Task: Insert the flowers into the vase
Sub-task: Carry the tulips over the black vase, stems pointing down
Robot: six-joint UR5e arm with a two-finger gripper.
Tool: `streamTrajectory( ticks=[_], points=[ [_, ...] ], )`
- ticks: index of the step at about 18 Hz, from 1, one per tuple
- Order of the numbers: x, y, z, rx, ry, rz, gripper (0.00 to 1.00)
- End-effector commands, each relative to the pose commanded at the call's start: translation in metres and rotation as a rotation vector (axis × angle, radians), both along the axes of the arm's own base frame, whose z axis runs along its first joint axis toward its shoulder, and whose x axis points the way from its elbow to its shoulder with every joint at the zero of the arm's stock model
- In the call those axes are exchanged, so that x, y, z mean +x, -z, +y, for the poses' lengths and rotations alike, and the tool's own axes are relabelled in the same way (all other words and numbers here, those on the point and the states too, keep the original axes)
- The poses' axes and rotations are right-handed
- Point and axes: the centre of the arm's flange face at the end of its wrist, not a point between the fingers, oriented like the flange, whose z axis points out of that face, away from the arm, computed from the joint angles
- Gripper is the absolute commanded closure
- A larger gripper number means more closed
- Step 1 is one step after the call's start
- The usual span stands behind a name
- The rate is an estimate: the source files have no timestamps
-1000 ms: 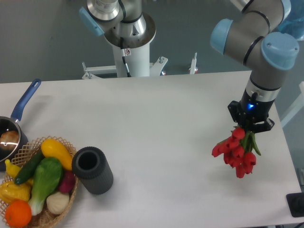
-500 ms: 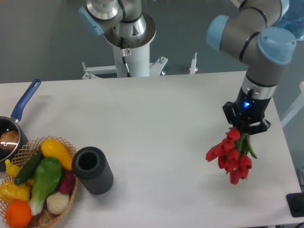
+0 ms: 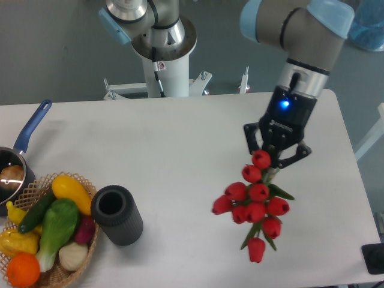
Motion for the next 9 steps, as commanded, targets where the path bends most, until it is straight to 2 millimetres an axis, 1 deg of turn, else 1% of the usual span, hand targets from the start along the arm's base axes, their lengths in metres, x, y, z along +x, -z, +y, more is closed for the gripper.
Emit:
streamTrajectory(
  ticks=[2, 3, 4, 6, 8, 9],
  points=[
    [0.017, -0.012, 0.011, 0.046, 0.044, -0.009, 1.0],
    [0.028, -0.022, 0.012, 0.055, 0.053, 0.011, 1.0],
    [0.035, -0.023, 0.015, 0.063, 0.064, 0.002, 1.0],
    [0.067, -0.022, 0.04, 0.1, 0.14, -0.038, 1.0],
    [0.081, -0.022, 0.043, 0.164, 0.19, -0.098, 1.0],
    [0.084, -0.021, 0.043, 0.197, 0.212, -0.124, 1.0]
  ],
)
